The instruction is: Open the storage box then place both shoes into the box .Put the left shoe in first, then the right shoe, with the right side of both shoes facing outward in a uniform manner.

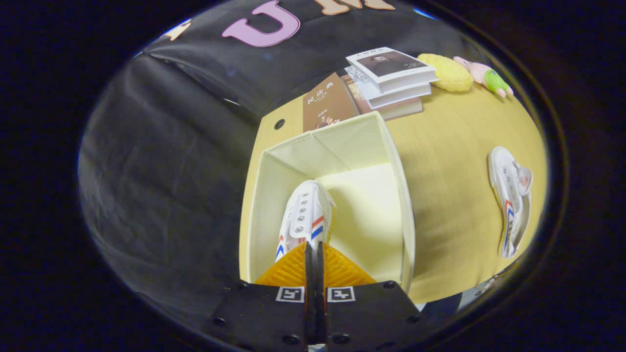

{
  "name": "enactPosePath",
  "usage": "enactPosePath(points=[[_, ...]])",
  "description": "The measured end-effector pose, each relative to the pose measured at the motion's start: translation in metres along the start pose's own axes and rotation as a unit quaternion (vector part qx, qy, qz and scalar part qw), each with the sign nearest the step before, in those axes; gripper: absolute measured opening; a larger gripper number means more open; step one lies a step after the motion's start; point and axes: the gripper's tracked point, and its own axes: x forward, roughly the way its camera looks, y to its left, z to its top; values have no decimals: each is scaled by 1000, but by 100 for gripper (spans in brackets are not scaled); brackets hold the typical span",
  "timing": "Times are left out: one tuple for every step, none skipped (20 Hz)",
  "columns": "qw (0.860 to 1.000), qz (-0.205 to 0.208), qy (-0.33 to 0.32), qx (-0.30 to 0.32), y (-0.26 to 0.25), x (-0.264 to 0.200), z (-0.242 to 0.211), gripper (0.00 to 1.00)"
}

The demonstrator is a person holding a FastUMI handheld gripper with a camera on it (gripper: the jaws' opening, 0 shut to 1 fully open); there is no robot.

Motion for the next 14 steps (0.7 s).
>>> enactPosePath(points=[[1000, -7, 4, -1, -1, 4, -2, 3], [1000, -11, 6, 0, -1, 7, -3, 3], [1000, -13, 2, 6, -1, 13, -1, 3], [1000, -15, -3, 15, 2, 16, 0, 3], [999, -24, -8, 23, 2, 19, 2, 3], [999, -29, -15, 27, 3, 23, 6, 3], [999, -36, -17, 32, 2, 27, 6, 3], [998, -38, -17, 40, 5, 30, 4, 3], [998, -44, -8, 42, 6, 34, -1, 3], [998, -48, -3, 38, 7, 35, -4, 3], [998, -49, 3, 32, 8, 38, -7, 3], [998, -50, 9, 24, 8, 38, -12, 3], [999, -39, 20, 17, 13, 40, -18, 4], [999, -3, 36, 14, 29, 40, -25, 8]])
